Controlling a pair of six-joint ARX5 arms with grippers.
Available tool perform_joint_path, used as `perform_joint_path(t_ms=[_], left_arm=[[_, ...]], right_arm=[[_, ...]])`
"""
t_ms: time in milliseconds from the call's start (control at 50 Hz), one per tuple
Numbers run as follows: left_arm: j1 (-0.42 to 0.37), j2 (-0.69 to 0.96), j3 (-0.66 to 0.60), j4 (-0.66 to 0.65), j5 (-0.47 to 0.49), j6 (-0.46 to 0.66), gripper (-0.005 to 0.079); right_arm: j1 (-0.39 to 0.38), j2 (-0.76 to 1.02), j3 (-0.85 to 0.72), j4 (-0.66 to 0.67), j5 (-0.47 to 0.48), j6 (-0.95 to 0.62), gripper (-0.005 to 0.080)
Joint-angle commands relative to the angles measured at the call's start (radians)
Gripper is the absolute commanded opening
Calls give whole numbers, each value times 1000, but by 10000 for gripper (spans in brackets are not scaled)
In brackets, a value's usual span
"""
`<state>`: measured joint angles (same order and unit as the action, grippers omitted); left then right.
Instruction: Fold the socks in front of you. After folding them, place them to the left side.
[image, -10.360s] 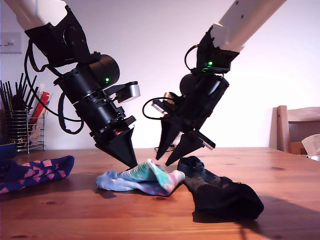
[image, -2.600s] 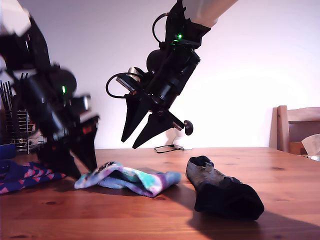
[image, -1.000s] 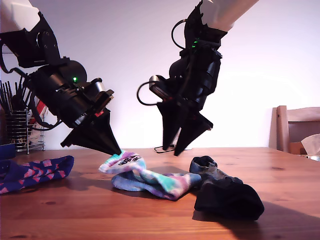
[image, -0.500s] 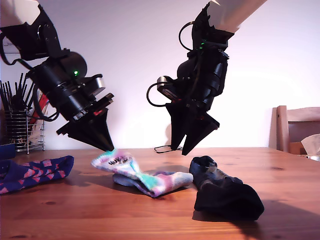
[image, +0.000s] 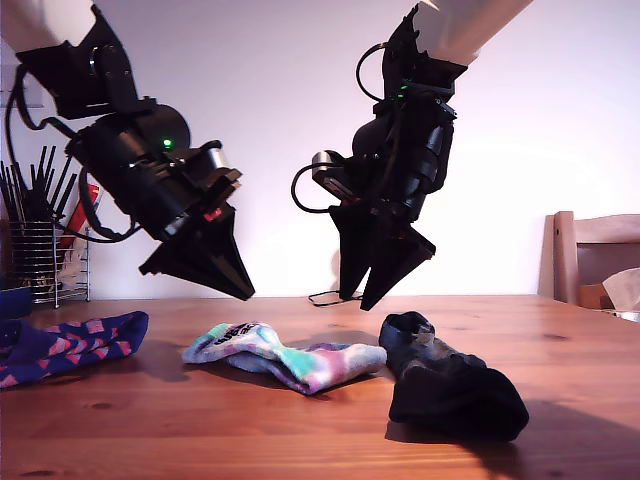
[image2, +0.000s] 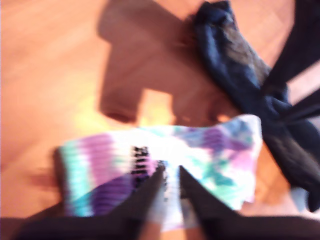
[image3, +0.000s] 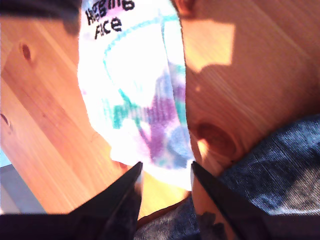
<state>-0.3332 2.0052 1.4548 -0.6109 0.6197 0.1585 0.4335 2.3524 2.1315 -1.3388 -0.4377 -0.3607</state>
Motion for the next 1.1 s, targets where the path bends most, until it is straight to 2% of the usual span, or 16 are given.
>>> perform_joint_path(t_ms=[0, 380, 640, 820, 860, 940, 980, 1080], left_arm=[[-20, 34, -7, -1, 1, 1, -20], [-64, 135, -7, 17, -7, 18, -20], [-65, 142, -7, 20, -206, 132, -20], [-61, 142, -7, -1, -272, 224, -20], [-61, 142, -7, -5, -298, 279, -20], [-61, 142, -6, -38, -336, 330, -20], [-61, 142, -6, -64, -375, 374, -20], [-61, 136, 2, -119, -477, 402, -19]], right_arm=[[3, -23, -25, 2, -4, -3, 271], [4, -23, -25, 11, -5, -3, 271], [10, -23, -25, 20, -17, -3, 271], [21, -18, -25, 92, -24, -4, 271], [26, -13, -25, 97, -23, -4, 271], [30, -6, -25, 94, -24, -4, 271], [30, -3, -25, 95, -24, -4, 270], [32, 0, -25, 99, -24, -7, 270]])
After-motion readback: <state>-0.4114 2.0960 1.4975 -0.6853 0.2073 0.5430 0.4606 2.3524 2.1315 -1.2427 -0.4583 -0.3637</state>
